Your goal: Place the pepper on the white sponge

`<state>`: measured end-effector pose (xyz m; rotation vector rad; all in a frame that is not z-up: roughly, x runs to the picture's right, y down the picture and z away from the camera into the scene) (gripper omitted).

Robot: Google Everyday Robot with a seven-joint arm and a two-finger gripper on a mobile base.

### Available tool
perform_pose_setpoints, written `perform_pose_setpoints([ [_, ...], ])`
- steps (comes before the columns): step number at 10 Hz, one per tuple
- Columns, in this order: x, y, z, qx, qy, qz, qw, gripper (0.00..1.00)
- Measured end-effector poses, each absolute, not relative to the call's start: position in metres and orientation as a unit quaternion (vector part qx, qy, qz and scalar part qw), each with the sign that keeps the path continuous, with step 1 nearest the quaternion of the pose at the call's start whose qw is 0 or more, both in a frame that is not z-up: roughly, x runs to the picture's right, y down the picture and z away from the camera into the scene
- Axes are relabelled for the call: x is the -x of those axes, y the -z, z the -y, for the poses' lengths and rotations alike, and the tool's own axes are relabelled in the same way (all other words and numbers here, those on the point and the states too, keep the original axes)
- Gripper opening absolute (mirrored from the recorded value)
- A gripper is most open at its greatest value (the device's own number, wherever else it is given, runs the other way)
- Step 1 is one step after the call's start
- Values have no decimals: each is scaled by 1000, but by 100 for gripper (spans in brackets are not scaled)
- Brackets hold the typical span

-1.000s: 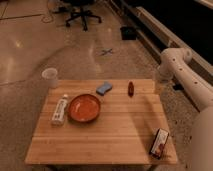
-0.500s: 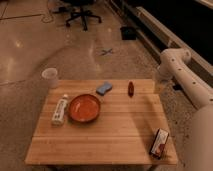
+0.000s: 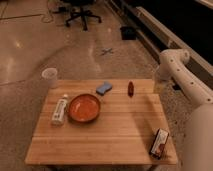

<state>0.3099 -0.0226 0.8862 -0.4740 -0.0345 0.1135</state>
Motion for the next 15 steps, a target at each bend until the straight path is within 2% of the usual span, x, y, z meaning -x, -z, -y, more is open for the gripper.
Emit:
perform_pose_setpoints([
  [15,-305,-919,19,224,-61,15,973,65],
])
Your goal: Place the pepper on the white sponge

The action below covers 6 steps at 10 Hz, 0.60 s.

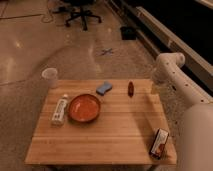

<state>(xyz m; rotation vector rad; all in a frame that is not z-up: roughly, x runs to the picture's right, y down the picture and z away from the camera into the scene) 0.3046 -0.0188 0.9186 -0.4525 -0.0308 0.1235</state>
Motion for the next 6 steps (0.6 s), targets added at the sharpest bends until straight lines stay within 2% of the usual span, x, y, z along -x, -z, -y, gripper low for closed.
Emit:
perform_pose_setpoints([
  [6,-304,-933,13,222,-62,13,973,65],
])
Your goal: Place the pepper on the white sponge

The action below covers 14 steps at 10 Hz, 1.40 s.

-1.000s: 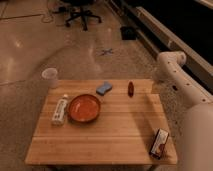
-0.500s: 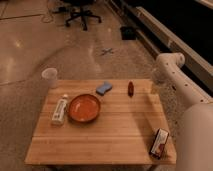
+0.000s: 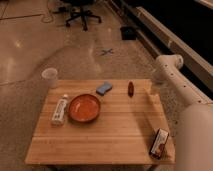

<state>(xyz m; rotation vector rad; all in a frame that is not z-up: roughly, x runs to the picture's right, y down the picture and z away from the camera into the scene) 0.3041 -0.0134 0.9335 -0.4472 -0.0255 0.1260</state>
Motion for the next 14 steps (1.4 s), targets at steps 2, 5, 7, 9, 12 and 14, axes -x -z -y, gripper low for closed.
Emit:
perform_pose_setpoints([
  [2,-302,-939,12,221,-61,11,973,65],
  [5,-305,-944,9,221,-61,7,973,65],
  [7,-300,-950,8,221,-60,8,973,65],
  [9,-303,-954,6,220,-61,6,974,65],
  [12,-300,-961,4,220,-58,5,974,65],
  [14,-302,-966,2,220,-60,3,974,65],
])
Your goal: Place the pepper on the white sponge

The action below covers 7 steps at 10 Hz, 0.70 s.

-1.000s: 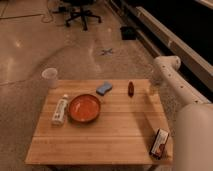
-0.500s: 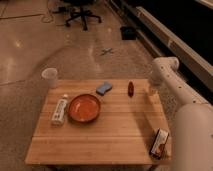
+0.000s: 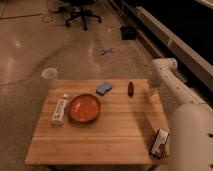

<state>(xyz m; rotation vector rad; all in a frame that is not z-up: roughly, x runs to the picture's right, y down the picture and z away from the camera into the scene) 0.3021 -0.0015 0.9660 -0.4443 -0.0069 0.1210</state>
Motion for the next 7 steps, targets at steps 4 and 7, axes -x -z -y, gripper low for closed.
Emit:
perform_pose_setpoints([
  [4,-299,-974,0,222,-59,2,973,65],
  [7,-303,-980,-3,221,-61,-3,973,65],
])
